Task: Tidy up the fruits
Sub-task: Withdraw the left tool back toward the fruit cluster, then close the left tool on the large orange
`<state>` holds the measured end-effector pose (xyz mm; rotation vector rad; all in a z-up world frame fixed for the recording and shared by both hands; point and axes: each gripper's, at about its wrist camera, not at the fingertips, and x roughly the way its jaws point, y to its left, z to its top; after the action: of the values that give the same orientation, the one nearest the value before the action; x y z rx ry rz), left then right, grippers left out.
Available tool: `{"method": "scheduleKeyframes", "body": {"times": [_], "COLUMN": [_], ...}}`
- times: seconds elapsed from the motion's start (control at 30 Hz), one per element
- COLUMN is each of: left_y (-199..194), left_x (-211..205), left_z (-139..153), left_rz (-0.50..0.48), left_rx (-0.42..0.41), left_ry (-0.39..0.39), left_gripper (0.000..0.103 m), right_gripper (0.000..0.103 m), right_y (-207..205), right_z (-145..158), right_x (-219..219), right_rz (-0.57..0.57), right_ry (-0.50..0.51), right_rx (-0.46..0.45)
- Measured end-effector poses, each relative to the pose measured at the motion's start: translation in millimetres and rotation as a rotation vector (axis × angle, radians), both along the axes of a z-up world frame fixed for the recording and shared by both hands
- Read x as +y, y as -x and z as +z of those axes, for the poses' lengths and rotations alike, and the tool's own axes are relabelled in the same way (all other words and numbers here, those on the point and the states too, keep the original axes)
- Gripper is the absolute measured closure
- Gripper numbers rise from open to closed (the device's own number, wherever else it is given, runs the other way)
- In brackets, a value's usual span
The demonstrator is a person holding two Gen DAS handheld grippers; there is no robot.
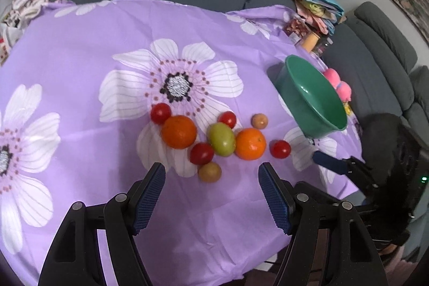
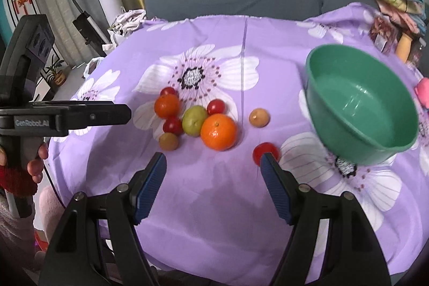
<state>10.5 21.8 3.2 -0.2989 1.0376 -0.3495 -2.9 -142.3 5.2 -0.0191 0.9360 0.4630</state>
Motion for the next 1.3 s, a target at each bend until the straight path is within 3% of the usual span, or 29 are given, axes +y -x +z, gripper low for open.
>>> {"method": "scheduleKeyframes", "body": {"times": [0.3,0.67,1.1,1.17,1.3], "left_y": [-11,-29,-59,-62,-64], "left_x": [-19,-58,-84,-85,-89], "left_z": [-9,-9,-25,-28,-30], "left_rz": [-0.079,-0.247,-0.369,-0.381,-0.407], "left_rx": [0.012,-0.079,-0.057,-0.049,-0.042], "left_ry": [0.058,-0.003,-0.068,-0.079,-0.088], "left_gripper": [0.031,0.031,0.032,0.039,0.042], "right_gripper": [0.031,0.044,0.054,0.055,0.055], "right_y": [-13,-33,-58,-62,-65], "right_z": [-25,-41,-49,-51,-53], "right_x": [4,7,8,8,9], "right_rz": [0.027,0.059,0.056,0.057,0.068], "right_ry": [-0.063,-0.103,-0.045,-0.035,-0.031], "right_rx": [0.071,0.09,0.102,0.104,0.111]}}
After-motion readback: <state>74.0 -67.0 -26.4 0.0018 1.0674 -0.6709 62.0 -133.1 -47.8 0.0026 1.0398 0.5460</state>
